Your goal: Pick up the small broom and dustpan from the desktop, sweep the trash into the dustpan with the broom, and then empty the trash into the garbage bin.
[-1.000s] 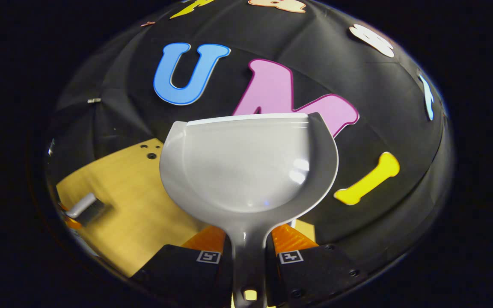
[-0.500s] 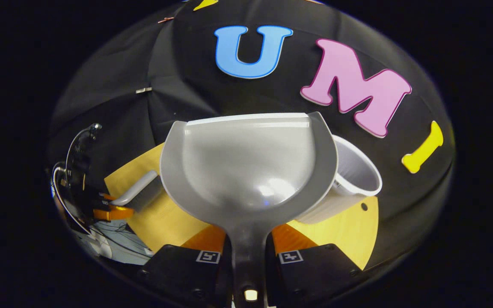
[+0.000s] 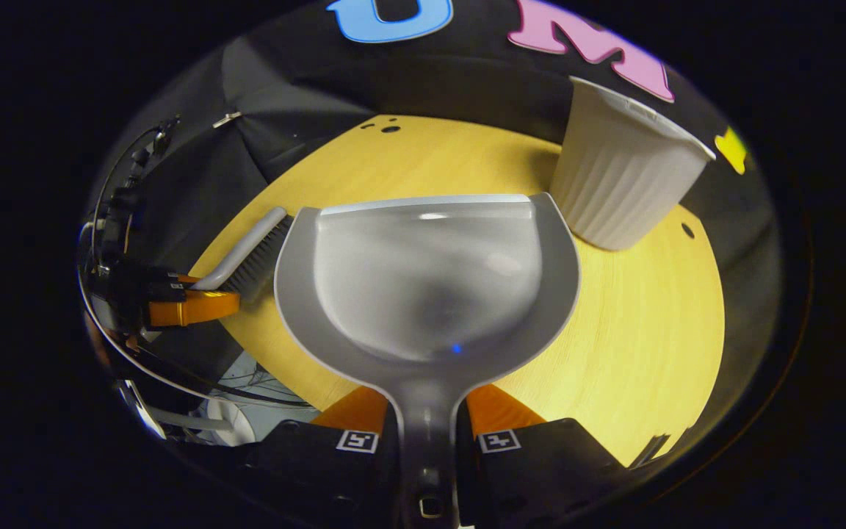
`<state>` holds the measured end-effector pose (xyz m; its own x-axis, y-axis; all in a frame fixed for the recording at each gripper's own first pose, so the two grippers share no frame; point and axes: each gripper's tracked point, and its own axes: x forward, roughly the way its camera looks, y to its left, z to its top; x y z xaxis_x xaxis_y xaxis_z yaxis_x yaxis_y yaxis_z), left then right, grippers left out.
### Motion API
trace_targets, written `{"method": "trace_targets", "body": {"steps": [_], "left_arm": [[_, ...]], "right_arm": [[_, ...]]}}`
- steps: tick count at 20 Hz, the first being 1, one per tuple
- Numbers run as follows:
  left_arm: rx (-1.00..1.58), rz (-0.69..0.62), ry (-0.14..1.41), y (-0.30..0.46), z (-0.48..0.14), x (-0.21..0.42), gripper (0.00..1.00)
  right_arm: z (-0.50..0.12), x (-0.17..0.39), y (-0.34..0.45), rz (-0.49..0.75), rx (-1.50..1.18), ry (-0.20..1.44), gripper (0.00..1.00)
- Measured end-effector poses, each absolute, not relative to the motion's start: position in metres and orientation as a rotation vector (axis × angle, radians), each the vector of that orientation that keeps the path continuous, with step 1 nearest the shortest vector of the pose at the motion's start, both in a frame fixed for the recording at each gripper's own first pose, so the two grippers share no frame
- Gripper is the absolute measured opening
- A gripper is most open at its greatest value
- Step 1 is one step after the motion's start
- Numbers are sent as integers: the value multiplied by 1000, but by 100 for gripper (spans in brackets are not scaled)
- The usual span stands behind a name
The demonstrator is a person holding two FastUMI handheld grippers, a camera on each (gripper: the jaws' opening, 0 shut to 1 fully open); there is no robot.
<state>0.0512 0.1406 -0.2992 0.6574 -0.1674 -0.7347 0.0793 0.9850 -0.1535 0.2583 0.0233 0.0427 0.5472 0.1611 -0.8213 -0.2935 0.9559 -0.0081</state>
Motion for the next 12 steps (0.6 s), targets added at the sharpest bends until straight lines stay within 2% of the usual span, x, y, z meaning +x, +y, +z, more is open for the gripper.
{"method": "trace_targets", "body": {"steps": [1,8,9,10,12], "left_arm": [[-93,-152,844,138,-301,55,28],[-47,-164,851,123,-310,115,28],[-50,-165,856,120,-313,120,31],[-57,-167,862,117,-315,125,24],[-44,-160,865,113,-316,133,28]], "right_arm": [[44,262,23,252,-131,970,35],[69,284,18,123,-23,1037,34],[72,285,18,109,-24,1039,34],[63,283,21,96,-18,1039,34],[64,283,21,69,4,1047,34]]}}
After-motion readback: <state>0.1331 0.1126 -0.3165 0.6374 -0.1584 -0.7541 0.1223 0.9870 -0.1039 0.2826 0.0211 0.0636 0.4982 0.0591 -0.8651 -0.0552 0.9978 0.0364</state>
